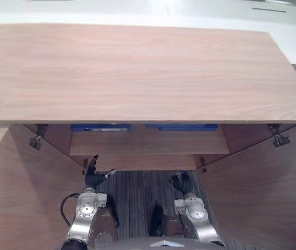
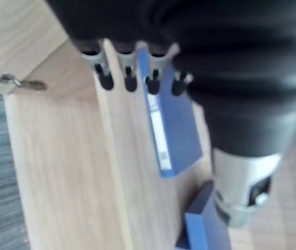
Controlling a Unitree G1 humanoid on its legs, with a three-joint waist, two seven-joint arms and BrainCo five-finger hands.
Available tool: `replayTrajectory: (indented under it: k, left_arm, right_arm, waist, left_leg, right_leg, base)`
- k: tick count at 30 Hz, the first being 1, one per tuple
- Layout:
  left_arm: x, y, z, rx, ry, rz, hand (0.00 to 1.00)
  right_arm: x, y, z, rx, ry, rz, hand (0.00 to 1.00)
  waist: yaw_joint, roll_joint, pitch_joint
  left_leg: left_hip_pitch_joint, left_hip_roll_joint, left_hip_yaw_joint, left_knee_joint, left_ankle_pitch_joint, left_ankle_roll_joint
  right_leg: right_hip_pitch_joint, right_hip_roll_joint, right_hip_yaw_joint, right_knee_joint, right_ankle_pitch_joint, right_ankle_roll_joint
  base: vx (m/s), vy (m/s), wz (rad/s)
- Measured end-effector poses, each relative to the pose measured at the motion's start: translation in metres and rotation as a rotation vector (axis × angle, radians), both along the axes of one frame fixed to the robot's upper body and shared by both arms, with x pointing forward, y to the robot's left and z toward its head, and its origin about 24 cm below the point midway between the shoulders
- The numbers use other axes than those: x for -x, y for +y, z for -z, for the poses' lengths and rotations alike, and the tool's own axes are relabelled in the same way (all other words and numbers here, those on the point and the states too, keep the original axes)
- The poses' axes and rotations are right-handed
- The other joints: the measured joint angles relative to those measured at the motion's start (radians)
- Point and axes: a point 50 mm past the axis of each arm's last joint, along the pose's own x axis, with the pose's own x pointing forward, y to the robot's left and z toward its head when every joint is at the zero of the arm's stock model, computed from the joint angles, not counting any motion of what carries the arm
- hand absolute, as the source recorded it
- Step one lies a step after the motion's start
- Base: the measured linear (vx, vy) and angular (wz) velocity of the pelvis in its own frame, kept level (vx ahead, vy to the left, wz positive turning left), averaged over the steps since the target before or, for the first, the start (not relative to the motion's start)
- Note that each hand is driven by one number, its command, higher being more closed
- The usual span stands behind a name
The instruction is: Walk over to the cabinet, pick up the folder, carry it to the office cabinet, place the folder inside the office cabinet, then close the office cabinet door
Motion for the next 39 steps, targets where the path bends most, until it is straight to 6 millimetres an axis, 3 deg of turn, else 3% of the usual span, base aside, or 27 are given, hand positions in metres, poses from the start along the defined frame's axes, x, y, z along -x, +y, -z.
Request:
replayTrajectory:
  k: [1,2,10,19,28,32,39]
  left_arm:
    - [0.003,0.000,0.007,0.001,0.034,-0.002,0.00]
    - [0.008,0.002,0.015,-0.001,0.080,-0.008,0.00]
    - [0.034,0.015,0.044,-0.001,0.265,-0.076,0.00]
    - [0.054,0.015,0.062,0.008,0.388,-0.088,0.00]
    - [0.071,0.013,0.074,0.014,0.489,-0.077,0.00]
    - [0.065,0.016,0.072,0.012,0.473,-0.075,0.00]
    - [0.053,0.024,0.066,0.019,0.433,-0.110,0.00]
  right_arm:
    - [0.006,-0.004,0.009,0.007,0.053,0.020,1.00]
    - [0.013,-0.010,0.019,0.017,0.115,0.047,0.00]
    - [0.048,-0.038,0.050,0.010,0.335,0.245,0.00]
    - [0.058,-0.043,0.057,-0.019,0.401,0.322,0.00]
    - [0.066,-0.044,0.062,-0.030,0.448,0.360,0.00]
    - [0.055,-0.040,0.059,-0.041,0.424,0.349,0.00]
    - [0.056,-0.038,0.060,-0.047,0.428,0.348,0.00]
  waist:
    - [-0.007,0.005,-0.011]
    - [-0.016,0.010,-0.014]
    - [-0.022,0.031,-0.033]
    - [-0.028,0.031,-0.054]
    - [-0.039,0.030,-0.059]
    - [-0.040,0.025,-0.041]
    - [-0.040,0.019,-0.033]
  left_leg:
    - [0.023,-0.012,0.001,-0.047,0.023,0.001]
    - [0.059,-0.023,0.003,-0.104,0.051,0.000]
    - [0.231,-0.073,0.023,-0.336,0.150,0.001]
    - [0.259,-0.097,0.023,-0.343,0.137,-0.002]
    - [0.278,-0.124,0.029,-0.343,0.108,0.022]
    - [0.273,-0.131,0.044,-0.342,0.103,0.018]
    - [0.275,-0.145,-0.022,-0.337,0.100,0.017]
  right_leg:
    - [0.019,0.003,0.002,-0.040,0.019,0.003]
    - [0.050,0.010,0.003,-0.091,0.045,0.006]
    - [0.165,0.028,0.026,-0.228,0.107,0.013]
    - [0.194,0.012,0.058,-0.267,0.123,0.018]
    - [0.192,0.004,0.139,-0.260,0.121,0.021]
    - [0.131,0.001,0.187,-0.171,0.098,0.021]
    - [0.130,-0.018,0.154,-0.109,0.050,0.031]
  base:
    - [0.08,0.008,-0.04]
    - [0.06,0.005,-0.02]
    - [0.02,0.027,-0.09]
    - [-0.01,0.047,-0.07]
    - [0.01,0.051,-0.09]
    - [0.03,0.030,-0.24]
    - [0.04,-0.005,0.15]
